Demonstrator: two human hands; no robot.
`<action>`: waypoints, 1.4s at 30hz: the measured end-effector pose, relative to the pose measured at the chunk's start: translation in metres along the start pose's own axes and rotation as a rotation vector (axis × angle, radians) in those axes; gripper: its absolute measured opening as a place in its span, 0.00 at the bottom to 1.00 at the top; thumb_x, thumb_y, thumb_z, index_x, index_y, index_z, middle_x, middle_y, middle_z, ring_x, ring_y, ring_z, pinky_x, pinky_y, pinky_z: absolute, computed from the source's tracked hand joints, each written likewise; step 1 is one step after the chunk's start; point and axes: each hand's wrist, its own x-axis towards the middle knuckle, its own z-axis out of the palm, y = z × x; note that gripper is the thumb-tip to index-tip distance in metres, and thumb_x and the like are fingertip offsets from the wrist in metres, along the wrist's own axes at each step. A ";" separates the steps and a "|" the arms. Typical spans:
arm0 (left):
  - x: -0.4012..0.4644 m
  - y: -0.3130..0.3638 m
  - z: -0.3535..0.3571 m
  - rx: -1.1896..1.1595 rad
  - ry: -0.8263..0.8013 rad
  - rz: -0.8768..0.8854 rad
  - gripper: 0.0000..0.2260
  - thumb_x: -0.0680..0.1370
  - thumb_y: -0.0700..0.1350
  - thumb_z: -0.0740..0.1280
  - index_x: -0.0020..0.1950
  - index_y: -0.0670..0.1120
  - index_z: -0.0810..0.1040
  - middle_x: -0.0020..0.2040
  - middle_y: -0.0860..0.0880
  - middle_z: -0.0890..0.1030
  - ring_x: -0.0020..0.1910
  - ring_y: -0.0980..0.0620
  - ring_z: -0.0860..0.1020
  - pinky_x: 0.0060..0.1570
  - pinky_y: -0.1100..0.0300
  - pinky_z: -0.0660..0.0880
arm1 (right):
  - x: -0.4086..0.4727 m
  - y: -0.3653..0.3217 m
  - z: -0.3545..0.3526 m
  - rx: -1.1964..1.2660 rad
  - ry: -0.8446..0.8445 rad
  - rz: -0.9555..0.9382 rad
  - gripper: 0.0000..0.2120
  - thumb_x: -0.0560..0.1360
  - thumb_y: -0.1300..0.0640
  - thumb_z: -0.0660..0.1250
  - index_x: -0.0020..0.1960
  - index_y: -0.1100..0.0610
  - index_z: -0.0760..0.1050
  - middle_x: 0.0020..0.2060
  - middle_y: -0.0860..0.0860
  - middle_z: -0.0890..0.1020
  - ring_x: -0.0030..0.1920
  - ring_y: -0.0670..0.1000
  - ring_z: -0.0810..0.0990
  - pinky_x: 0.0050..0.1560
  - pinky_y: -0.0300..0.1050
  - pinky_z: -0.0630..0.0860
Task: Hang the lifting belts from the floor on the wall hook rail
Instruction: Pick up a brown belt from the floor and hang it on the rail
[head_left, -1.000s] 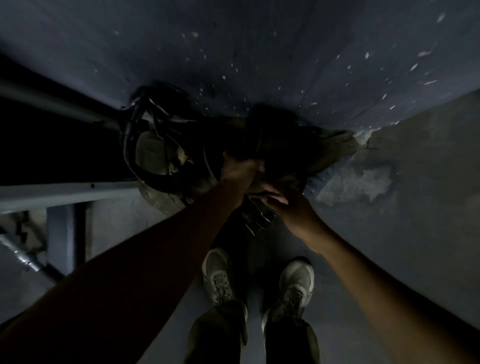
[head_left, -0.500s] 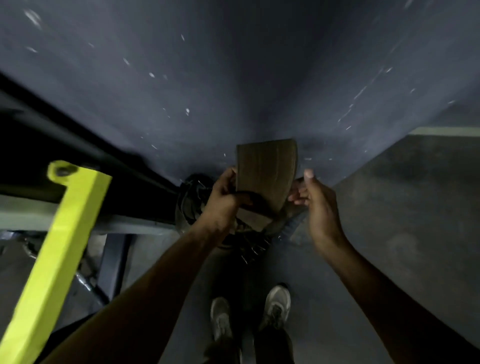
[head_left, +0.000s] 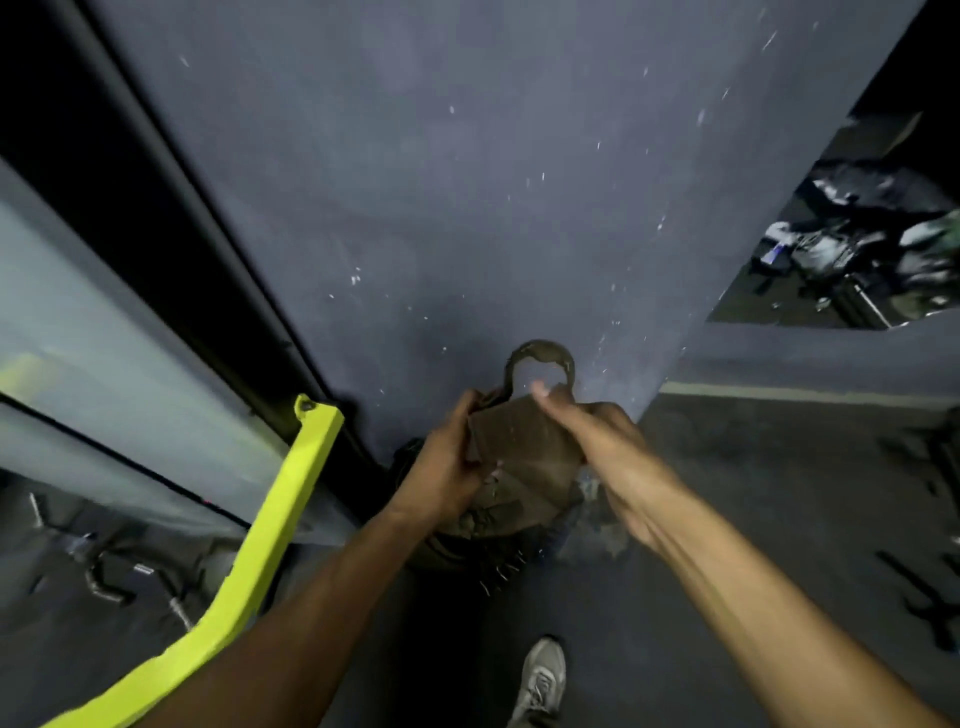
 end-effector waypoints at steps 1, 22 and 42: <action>-0.008 0.011 -0.004 -0.001 -0.005 0.013 0.21 0.80 0.32 0.69 0.70 0.46 0.70 0.64 0.43 0.81 0.66 0.47 0.80 0.66 0.52 0.78 | -0.012 -0.007 0.005 0.002 0.005 -0.029 0.08 0.74 0.42 0.76 0.38 0.41 0.88 0.37 0.48 0.90 0.37 0.45 0.89 0.32 0.30 0.79; -0.011 0.257 -0.095 -0.721 0.204 -0.051 0.09 0.82 0.46 0.69 0.54 0.41 0.80 0.42 0.45 0.87 0.40 0.49 0.86 0.46 0.56 0.84 | -0.121 -0.128 0.037 -0.080 -0.048 -0.627 0.18 0.78 0.47 0.73 0.67 0.40 0.78 0.62 0.39 0.85 0.63 0.39 0.82 0.58 0.29 0.78; -0.040 0.323 -0.128 -0.462 0.180 0.574 0.24 0.84 0.42 0.66 0.75 0.64 0.67 0.36 0.42 0.81 0.33 0.52 0.82 0.34 0.59 0.81 | -0.161 -0.243 0.057 -0.154 0.222 -0.885 0.11 0.81 0.50 0.69 0.60 0.54 0.82 0.51 0.51 0.89 0.51 0.49 0.89 0.49 0.42 0.86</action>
